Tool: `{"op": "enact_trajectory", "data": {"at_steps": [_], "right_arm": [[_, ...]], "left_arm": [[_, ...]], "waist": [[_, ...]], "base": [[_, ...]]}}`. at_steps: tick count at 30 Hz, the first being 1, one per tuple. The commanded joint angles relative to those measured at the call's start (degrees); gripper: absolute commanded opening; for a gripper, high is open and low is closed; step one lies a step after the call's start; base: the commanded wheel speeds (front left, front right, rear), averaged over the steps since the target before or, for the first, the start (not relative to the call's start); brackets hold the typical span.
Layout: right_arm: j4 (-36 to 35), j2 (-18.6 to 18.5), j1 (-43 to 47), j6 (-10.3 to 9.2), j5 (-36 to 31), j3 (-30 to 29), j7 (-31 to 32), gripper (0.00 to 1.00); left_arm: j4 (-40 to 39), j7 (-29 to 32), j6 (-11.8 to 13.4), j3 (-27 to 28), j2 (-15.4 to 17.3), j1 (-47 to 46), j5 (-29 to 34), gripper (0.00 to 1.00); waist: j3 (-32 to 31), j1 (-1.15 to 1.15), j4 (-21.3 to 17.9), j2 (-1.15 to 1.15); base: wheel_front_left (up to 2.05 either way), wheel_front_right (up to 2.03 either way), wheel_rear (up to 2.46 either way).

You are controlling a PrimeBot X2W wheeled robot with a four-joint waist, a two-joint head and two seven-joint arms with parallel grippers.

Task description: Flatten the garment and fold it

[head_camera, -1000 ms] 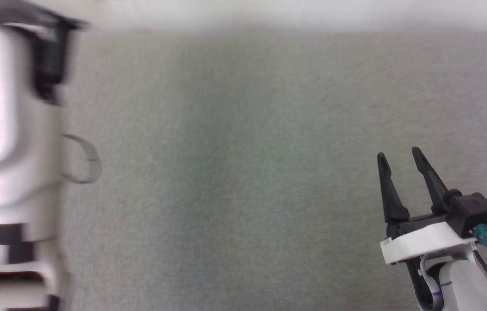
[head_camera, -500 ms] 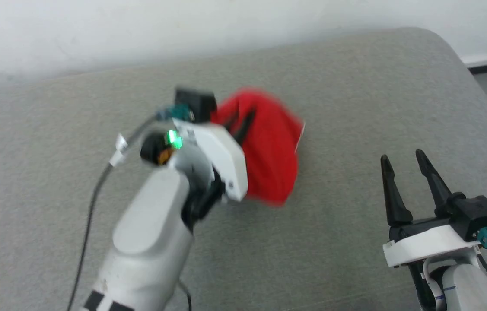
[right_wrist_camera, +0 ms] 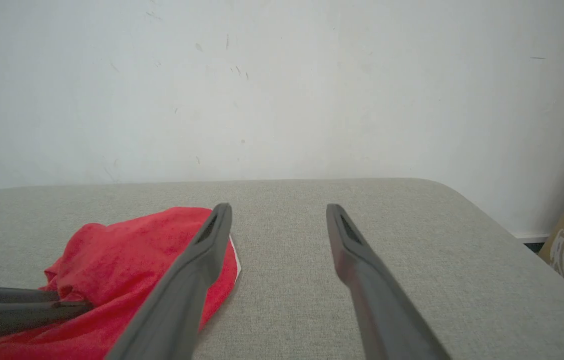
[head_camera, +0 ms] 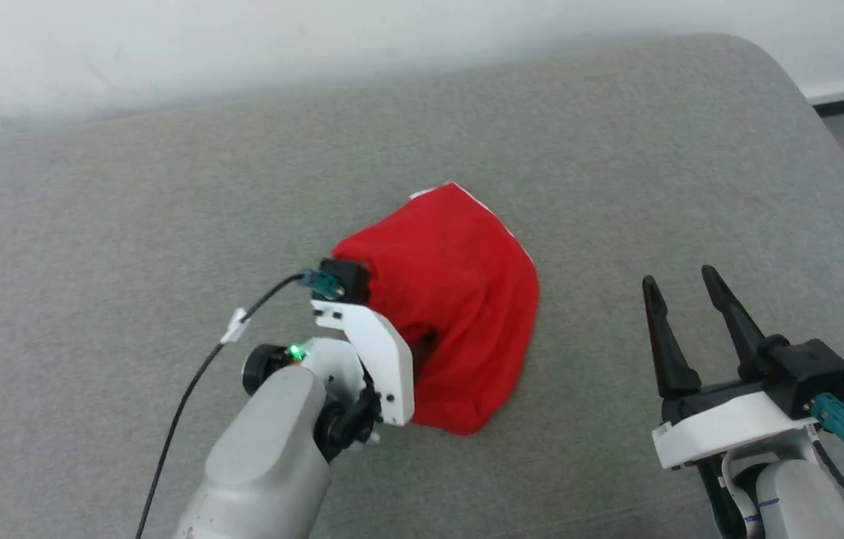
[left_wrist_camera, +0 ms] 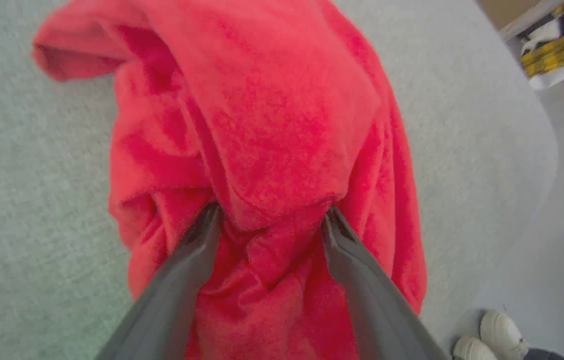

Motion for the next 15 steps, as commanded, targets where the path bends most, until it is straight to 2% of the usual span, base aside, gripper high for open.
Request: {"op": "enact_trajectory", "data": {"at_steps": [1,4,9,11,15], "right_arm": [[0.01,-0.03,0.76,-0.11,-0.24,0.05,0.23,1.00],[-0.35,-0.03,1.16,-0.11,-0.58,-0.01,0.54,1.00],[-1.09,-0.03,1.76,-0.11,-1.28,-0.06,1.27,1.00],[-1.45,-0.03,2.01,-0.11,-1.48,0.02,1.62,1.00],[-2.12,-0.03,2.50,-0.11,-1.77,-0.06,2.29,1.00]], "left_arm": [[-1.41,-2.82,0.24,1.03,0.18,1.08,-0.40,1.00],[-6.50,-13.12,-0.22,3.75,0.61,1.89,-0.71,1.00],[-14.24,-30.83,1.58,7.40,3.55,5.38,2.62,1.00],[-16.77,-34.33,2.77,8.88,4.71,7.65,3.88,1.00],[-21.76,-35.96,4.81,11.92,6.31,13.56,6.22,1.00]], "waist": [[-0.86,0.00,1.53,0.00],[-1.48,0.00,3.21,0.00],[-2.37,0.00,6.17,0.00],[-2.66,0.00,7.30,0.00],[-2.99,0.00,9.38,0.00]], "base": [[0.00,0.00,0.00],[0.00,0.00,0.00],[0.00,0.00,0.00],[0.00,0.00,0.00],[0.00,0.00,0.00]]}}
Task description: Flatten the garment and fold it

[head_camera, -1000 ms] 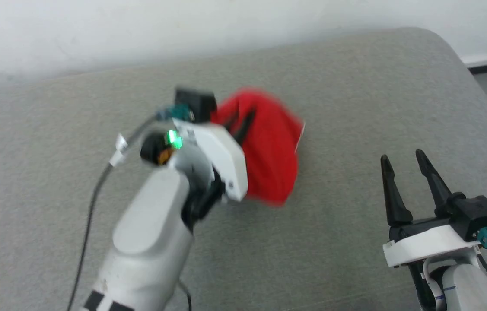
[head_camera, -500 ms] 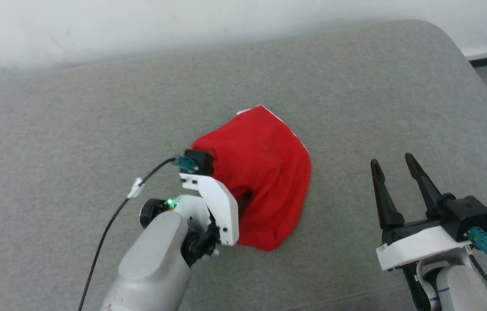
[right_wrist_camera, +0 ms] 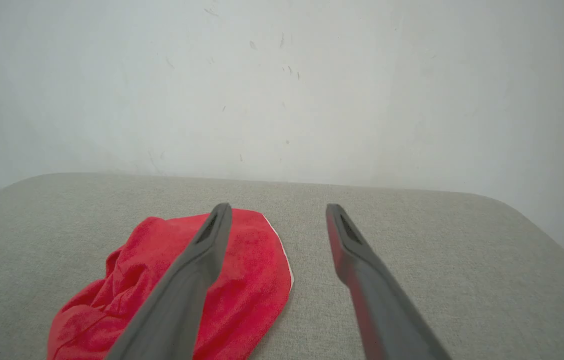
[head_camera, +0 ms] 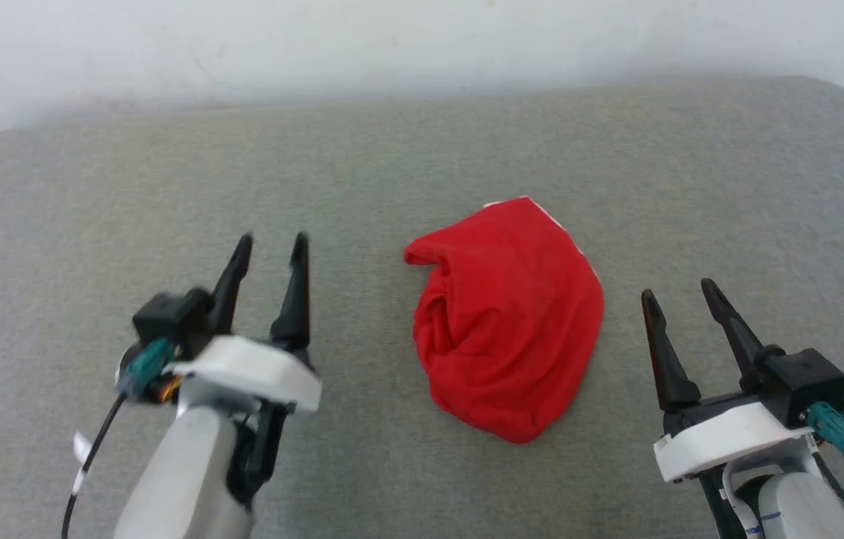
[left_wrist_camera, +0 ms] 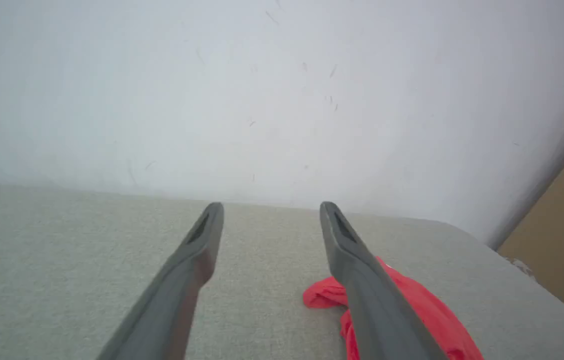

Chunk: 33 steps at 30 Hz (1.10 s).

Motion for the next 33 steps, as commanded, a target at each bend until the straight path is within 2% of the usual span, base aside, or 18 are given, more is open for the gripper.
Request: {"op": "enact_trajectory", "data": {"at_steps": [1,5,9,11,18,24,28,33], "right_arm": [[-0.44,-0.03,0.61,-0.11,-0.34,-0.03,0.38,1.00],[-0.96,-0.03,0.87,-0.11,-0.42,-0.26,0.79,1.00],[-1.23,-0.03,0.95,-0.11,-0.41,-0.20,1.07,1.00],[-1.31,-0.03,0.92,-0.11,-0.37,-0.11,1.22,1.00],[-1.30,-0.03,0.44,-0.11,0.15,0.37,1.16,1.00],[-0.58,-0.03,0.01,-0.11,0.72,0.71,0.73,1.00],[-0.01,-0.03,-0.56,-0.11,1.05,1.13,0.35,1.00],[0.57,-0.03,-0.99,-0.11,1.55,1.65,-0.16,1.00]], "left_arm": [[-1.39,-0.26,0.58,1.06,0.50,2.73,0.99,1.00],[-6.04,-0.31,1.33,4.55,0.05,8.53,2.86,1.00],[-7.58,-0.32,1.17,5.11,-0.92,11.59,4.03,1.00],[-7.17,-0.32,0.24,4.37,-1.35,12.34,4.23,1.00],[-1.75,5.12,-4.92,-3.82,-4.28,8.98,2.90,1.00],[4.53,12.05,-7.57,-12.39,-5.85,5.71,-0.34,1.00],[8.30,17.21,-7.56,-14.78,-6.20,4.96,-4.86,1.00],[9.73,20.29,-5.40,-15.54,-6.29,3.99,-9.80,1.00]], "waist": [[-0.71,0.00,2.12,0.00],[-0.69,0.00,3.71,0.00],[-0.67,0.00,4.47,0.00],[-0.65,0.00,4.71,0.00],[0.38,0.00,3.94,0.00],[1.29,0.00,1.13,0.00],[1.92,0.00,-1.34,0.00],[3.01,0.00,-3.74,0.00]], "base": [[0.00,0.00,0.00],[0.00,0.00,0.00],[0.00,0.00,0.00],[0.00,0.00,0.00],[0.00,0.00,0.00],[0.00,0.00,0.00],[0.00,0.00,0.00],[0.00,0.00,0.00]]}}
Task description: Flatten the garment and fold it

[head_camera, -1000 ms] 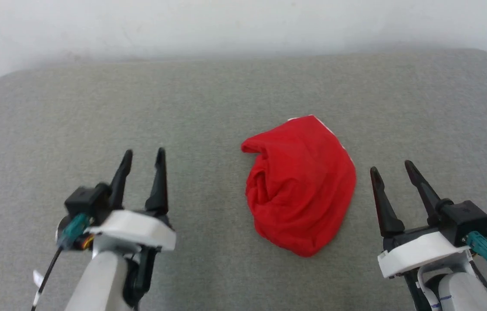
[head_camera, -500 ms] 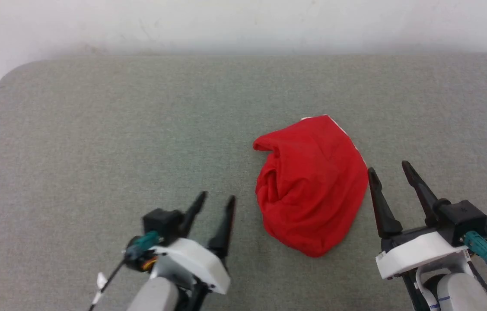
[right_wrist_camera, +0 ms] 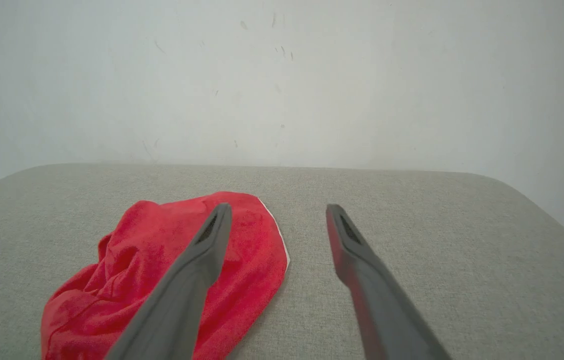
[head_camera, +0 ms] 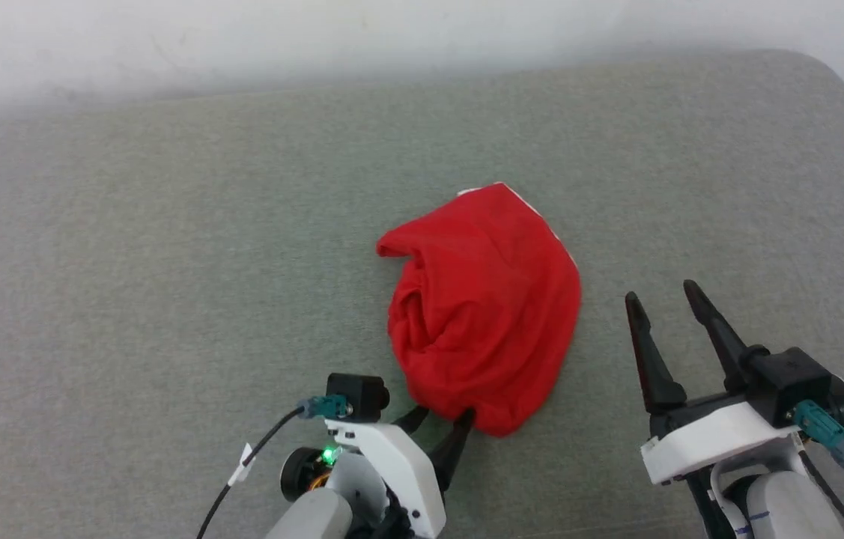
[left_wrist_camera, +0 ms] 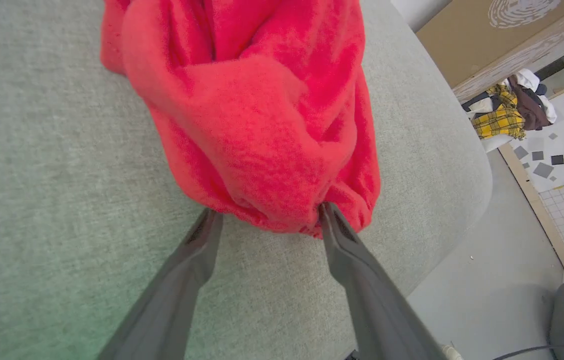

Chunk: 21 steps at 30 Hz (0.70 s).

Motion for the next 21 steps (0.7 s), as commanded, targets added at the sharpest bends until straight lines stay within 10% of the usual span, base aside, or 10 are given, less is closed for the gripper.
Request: {"op": "enact_trajectory", "data": {"at_steps": [1,5,6,7,21], "right_arm": [[0.22,-0.04,-0.77,-0.11,0.48,0.12,-0.51,1.00],[0.77,-0.04,-1.15,-0.11,0.98,0.14,-1.08,1.00],[0.86,-0.04,-1.17,-0.11,1.02,0.06,-1.21,1.00],[0.99,-0.04,-1.19,-0.11,1.04,-0.02,-1.34,1.00],[1.54,-0.04,-1.77,-0.11,0.55,-0.76,-1.88,1.00]], "left_arm": [[-0.03,0.28,0.48,-0.06,-0.07,-1.07,-0.90,1.00],[-0.68,0.02,1.42,-0.32,-0.08,-1.93,-3.93,0.92],[-0.82,-0.46,1.75,-0.30,-0.08,-2.29,-4.01,0.25],[-0.84,-0.68,2.13,-0.40,-0.08,-2.59,-3.76,0.00],[-8.37,-6.04,15.91,13.58,14.01,-3.47,-1.03,0.00]], "waist": [[1.14,0.00,-1.60,0.01],[2.11,0.00,-2.60,0.01],[2.29,0.00,-2.65,0.01],[2.44,0.00,-2.67,0.01],[2.64,0.00,1.12,0.01]], "base": [[0.00,0.00,0.00],[0.00,0.00,0.00],[0.00,0.00,0.00],[0.00,0.00,0.00],[0.00,0.00,0.00]]}}
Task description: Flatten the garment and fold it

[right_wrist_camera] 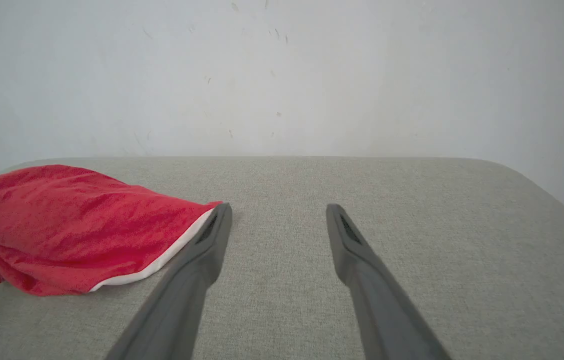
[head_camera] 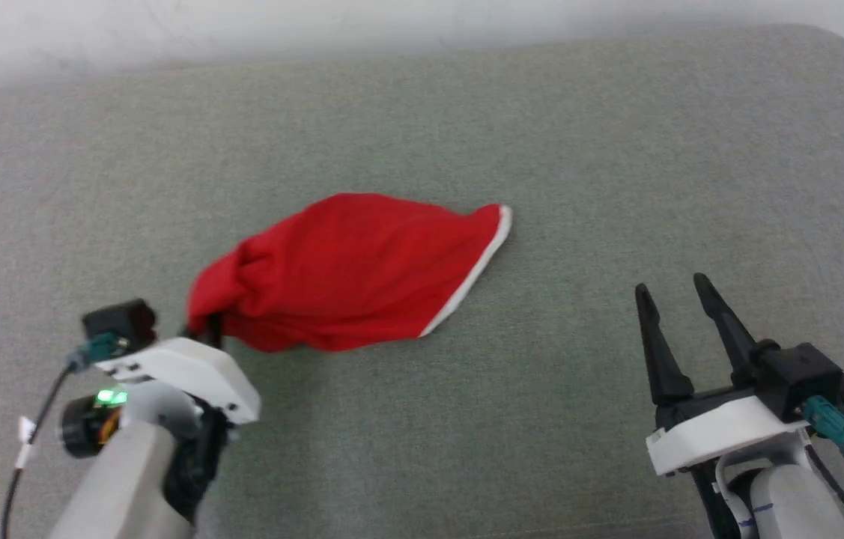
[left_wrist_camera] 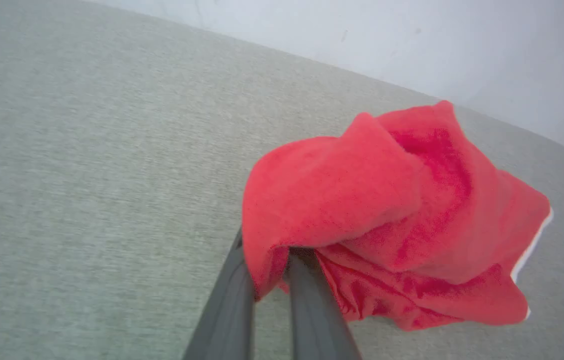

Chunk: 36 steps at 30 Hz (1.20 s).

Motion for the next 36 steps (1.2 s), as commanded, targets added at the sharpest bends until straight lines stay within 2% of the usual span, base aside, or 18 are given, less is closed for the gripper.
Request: {"op": "enact_trajectory", "data": {"at_steps": [1,2,3,4,9,12,14,18,23,27,29,31,32,33,34,35,36], "right_arm": [[0.12,0.00,-0.88,-0.11,-0.35,0.41,-0.23,1.00],[0.15,0.00,-0.99,-0.11,-0.40,0.71,-0.15,1.00],[0.16,0.00,-1.08,-0.11,-0.45,0.96,-0.07,1.00],[0.17,0.00,-1.11,-0.11,-0.50,1.06,0.01,1.00],[0.17,0.00,-1.23,-0.11,-1.50,1.84,0.71,1.00],[0.16,0.00,-2.85,-0.11,-2.75,2.41,1.44,1.00],[1.02,0.00,-4.80,-0.11,-3.77,2.66,2.31,1.00],[5.63,0.00,-10.74,-0.11,-3.51,3.66,5.57,1.00],[15.96,-0.07,-20.58,-0.11,-1.56,4.24,15.52,1.00],[24.86,-0.28,-27.74,-0.11,-0.81,3.43,27.38,1.00],[28.50,-0.51,-30.42,-0.11,-1.65,2.68,33.06,1.00],[31.38,-0.51,-32.24,-0.11,-2.40,2.18,38.40,1.00],[31.38,-0.51,-32.24,-0.11,-2.40,2.18,38.40,1.00],[32.58,-0.50,-32.81,-0.11,-2.87,2.26,40.96,1.00],[33.56,-0.58,-33.18,-0.11,-3.35,2.50,43.44,0.64],[34.00,-0.73,-33.43,-0.11,-3.67,2.71,45.14,0.36],[33.77,-0.81,-33.49,-0.11,-3.56,2.79,45.60,0.00]], "left_arm": [[0.26,-0.07,0.98,0.51,0.61,-0.94,0.60,0.00],[0.49,0.46,1.47,0.74,0.77,-0.97,0.45,0.07],[0.46,0.94,1.52,0.86,0.62,-0.89,-0.01,0.92],[0.22,1.16,1.41,0.85,0.30,-0.70,-0.44,1.00],[-1.55,-1.26,0.89,1.26,-2.15,2.73,-2.44,1.00],[-3.68,-8.07,-0.39,2.40,-3.43,5.31,-2.46,1.00],[-4.80,-12.81,-0.81,2.37,-3.50,6.25,0.19,1.00],[-9.83,-14.83,-2.01,4.93,-6.17,6.40,6.83,1.00],[-17.73,-14.88,-6.86,10.02,-11.92,6.63,16.57,1.00],[-19.56,-14.89,-10.07,11.97,-13.75,6.27,20.02,1.00],[-19.64,-14.89,-10.92,12.17,-13.99,6.13,20.57,1.00],[-19.67,-14.90,-10.60,11.72,-14.05,6.10,19.26,1.00],[-19.67,-14.90,-10.60,11.72,-14.05,6.10,19.26,1.00],[-19.62,-14.90,-10.38,11.47,-14.06,6.12,18.80,1.00],[-19.49,-14.90,-10.18,11.28,-14.06,6.17,18.44,1.00],[-19.37,-14.90,-10.05,11.15,-14.07,6.20,18.16,1.00],[-19.28,-14.90,-9.92,11.12,-14.07,6.26,17.97,1.00]], "waist": [[-0.33,-0.01,0.67,0.00],[-0.46,-0.01,0.76,0.00],[-0.57,-0.01,0.86,0.00],[-0.71,-0.01,1.04,0.00],[-1.03,-0.01,2.39,0.00],[-0.46,-0.01,4.00,0.00],[0.25,-0.01,5.79,0.00],[2.32,-0.01,9.73,0.00],[5.81,-0.01,14.65,0.00],[7.98,-0.01,17.43,0.00],[8.68,-0.01,18.46,0.00],[9.10,-0.01,19.00,0.00],[9.10,-0.01,19.00,0.00],[9.18,-0.01,19.16,0.00],[9.21,-0.01,19.23,0.00],[9.18,-0.01,19.25,0.00],[9.04,-0.01,19.20,0.00]], "base": [[0.00,0.00,0.00],[0.00,0.00,0.00],[0.00,0.00,0.00],[0.00,0.00,0.00],[0.00,0.00,0.00],[0.00,0.00,0.00],[0.00,0.00,0.00],[0.00,0.00,0.00],[0.00,0.00,0.00],[0.00,0.00,0.00],[0.00,0.00,0.00],[0.00,0.00,0.00],[0.00,0.00,0.00],[0.00,0.00,0.00],[0.00,0.00,0.00],[0.00,0.00,0.00],[0.00,0.00,0.00]]}}
